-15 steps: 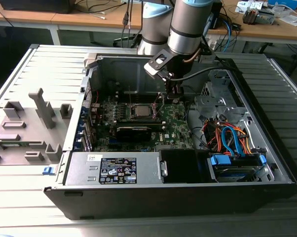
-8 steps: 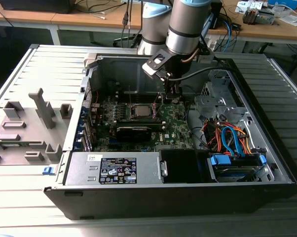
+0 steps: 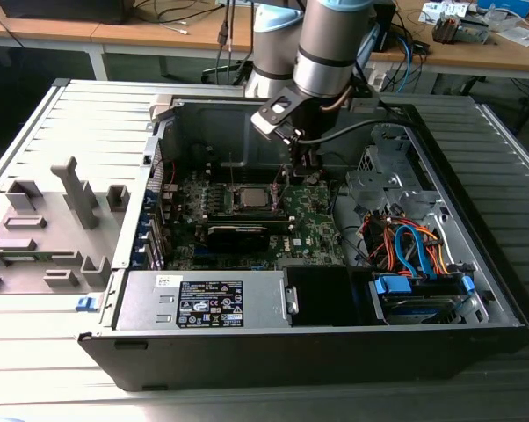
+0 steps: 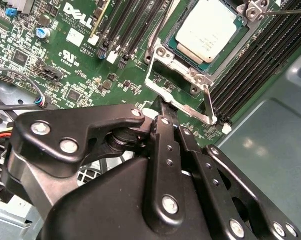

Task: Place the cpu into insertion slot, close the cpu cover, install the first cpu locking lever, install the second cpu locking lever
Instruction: 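Close the cpu cover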

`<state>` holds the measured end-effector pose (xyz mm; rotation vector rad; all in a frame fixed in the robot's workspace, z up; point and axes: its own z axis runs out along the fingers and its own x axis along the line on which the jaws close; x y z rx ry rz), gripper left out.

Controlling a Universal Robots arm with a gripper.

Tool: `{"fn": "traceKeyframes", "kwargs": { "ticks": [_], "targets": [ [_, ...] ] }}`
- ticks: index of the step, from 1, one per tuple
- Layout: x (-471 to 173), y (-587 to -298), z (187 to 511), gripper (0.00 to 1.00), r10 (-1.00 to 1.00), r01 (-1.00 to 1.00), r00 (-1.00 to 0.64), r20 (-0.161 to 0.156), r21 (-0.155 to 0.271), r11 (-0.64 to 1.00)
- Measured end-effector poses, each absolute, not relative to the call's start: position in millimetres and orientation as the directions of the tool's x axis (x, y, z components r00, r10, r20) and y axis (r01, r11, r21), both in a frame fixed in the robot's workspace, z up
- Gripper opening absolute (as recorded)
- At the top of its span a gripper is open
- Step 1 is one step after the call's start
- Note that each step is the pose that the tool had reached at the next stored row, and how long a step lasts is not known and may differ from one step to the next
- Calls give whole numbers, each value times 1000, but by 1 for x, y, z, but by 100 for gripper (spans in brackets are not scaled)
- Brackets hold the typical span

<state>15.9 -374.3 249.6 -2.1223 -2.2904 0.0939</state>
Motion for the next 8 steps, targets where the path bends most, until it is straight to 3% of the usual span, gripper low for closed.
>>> {"fn": "traceKeyframes", "kwargs": {
  "ticks": [8],
  "targets": [
    [10,-374,249,11,997,996,-77,-28,-56,75]
  ]
}}
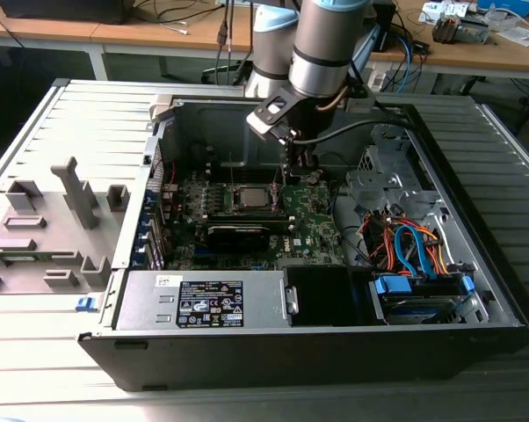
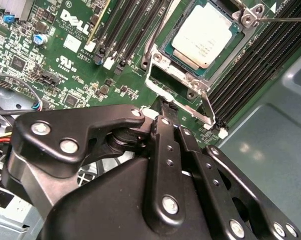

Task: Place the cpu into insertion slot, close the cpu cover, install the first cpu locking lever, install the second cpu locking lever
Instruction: 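Close the cpu cover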

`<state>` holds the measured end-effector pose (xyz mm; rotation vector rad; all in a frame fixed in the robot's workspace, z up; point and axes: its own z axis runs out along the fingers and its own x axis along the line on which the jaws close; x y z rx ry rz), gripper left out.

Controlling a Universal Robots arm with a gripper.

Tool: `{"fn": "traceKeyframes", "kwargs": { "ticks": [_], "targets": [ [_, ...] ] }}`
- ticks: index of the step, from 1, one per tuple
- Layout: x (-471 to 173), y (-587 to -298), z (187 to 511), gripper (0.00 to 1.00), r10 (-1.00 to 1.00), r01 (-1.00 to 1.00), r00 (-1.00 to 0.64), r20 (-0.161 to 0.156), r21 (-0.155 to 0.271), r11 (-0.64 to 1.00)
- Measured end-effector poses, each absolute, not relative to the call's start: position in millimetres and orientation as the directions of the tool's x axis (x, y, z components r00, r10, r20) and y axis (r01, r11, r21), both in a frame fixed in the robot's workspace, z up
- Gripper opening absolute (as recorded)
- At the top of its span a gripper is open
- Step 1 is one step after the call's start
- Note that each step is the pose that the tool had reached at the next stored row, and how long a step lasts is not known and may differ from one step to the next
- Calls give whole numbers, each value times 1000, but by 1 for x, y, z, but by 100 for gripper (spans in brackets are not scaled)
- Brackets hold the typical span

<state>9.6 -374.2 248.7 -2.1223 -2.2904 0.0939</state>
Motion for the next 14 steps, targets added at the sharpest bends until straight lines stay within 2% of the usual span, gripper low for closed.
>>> {"fn": "traceKeyframes", "kwargs": {
  "ticks": [14],
  "targets": [
    [1,-374,247,11,997,996,-77,-28,-56,75]
  ]
}}
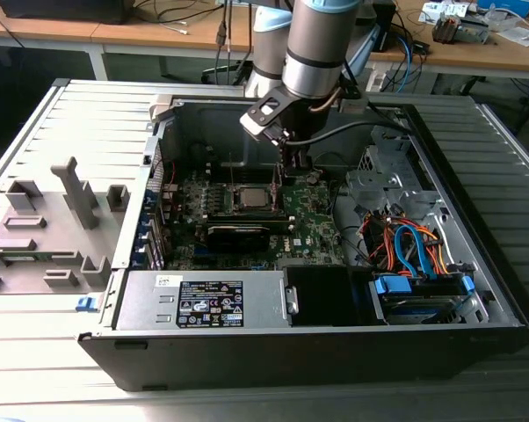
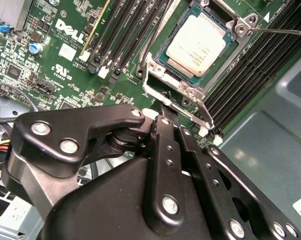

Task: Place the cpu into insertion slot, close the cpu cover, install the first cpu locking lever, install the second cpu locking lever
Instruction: 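Close the cpu cover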

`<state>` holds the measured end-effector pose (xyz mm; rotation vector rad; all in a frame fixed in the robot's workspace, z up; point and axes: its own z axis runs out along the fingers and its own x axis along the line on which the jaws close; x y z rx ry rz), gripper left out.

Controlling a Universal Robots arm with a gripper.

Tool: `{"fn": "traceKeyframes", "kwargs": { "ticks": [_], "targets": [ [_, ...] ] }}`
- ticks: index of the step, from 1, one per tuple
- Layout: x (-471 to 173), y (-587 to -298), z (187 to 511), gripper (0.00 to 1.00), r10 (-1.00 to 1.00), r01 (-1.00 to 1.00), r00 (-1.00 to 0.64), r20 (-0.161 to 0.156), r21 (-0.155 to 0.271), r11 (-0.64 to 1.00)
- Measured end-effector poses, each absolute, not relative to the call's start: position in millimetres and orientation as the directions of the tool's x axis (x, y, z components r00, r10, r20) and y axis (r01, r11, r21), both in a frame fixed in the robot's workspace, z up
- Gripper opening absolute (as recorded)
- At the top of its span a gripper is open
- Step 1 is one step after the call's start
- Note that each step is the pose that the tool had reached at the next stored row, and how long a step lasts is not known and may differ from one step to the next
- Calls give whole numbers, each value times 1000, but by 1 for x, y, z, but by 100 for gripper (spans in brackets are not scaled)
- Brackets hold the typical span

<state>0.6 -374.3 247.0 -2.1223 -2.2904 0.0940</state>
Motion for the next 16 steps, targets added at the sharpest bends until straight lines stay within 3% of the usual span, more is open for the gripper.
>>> {"fn": "traceKeyframes", "kwargs": {
  "ticks": [16],
  "targets": [
    [-10,-374,243,11,997,996,-77,-28,-56,75]
  ]
}}
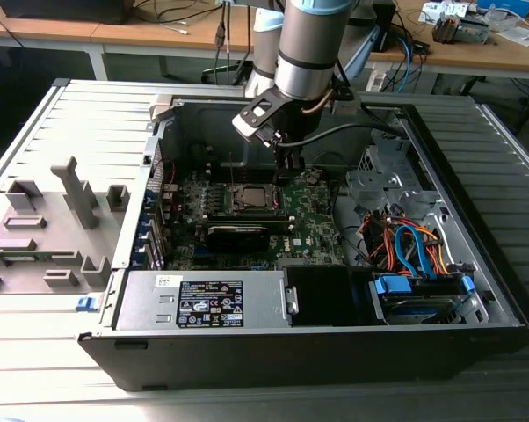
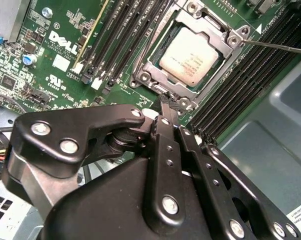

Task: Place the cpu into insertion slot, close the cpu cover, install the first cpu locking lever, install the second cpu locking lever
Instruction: 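Close the cpu cover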

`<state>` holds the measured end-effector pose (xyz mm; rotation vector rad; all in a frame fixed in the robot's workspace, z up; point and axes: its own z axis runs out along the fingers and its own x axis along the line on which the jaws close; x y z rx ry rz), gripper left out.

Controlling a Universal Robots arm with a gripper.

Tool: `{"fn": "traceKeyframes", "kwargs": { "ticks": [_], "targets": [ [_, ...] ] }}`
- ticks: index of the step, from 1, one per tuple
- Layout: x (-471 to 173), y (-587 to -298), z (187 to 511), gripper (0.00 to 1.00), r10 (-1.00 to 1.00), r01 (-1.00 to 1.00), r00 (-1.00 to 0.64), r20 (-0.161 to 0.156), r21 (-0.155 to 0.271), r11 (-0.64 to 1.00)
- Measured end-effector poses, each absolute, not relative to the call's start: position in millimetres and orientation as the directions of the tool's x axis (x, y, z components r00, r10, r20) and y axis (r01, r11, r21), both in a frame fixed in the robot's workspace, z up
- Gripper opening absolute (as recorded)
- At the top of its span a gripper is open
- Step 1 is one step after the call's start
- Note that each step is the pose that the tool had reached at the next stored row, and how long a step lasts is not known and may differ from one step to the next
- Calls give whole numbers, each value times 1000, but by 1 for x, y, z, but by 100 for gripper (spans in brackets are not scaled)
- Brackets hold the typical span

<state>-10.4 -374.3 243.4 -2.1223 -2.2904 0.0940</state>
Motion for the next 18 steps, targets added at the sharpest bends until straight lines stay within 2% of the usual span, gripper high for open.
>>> {"fn": "traceKeyframes", "kwargs": {
  "ticks": [18],
  "targets": [
    [-34,-374,229,11,994,993,-106,-28,-56,104]
  ]
}}
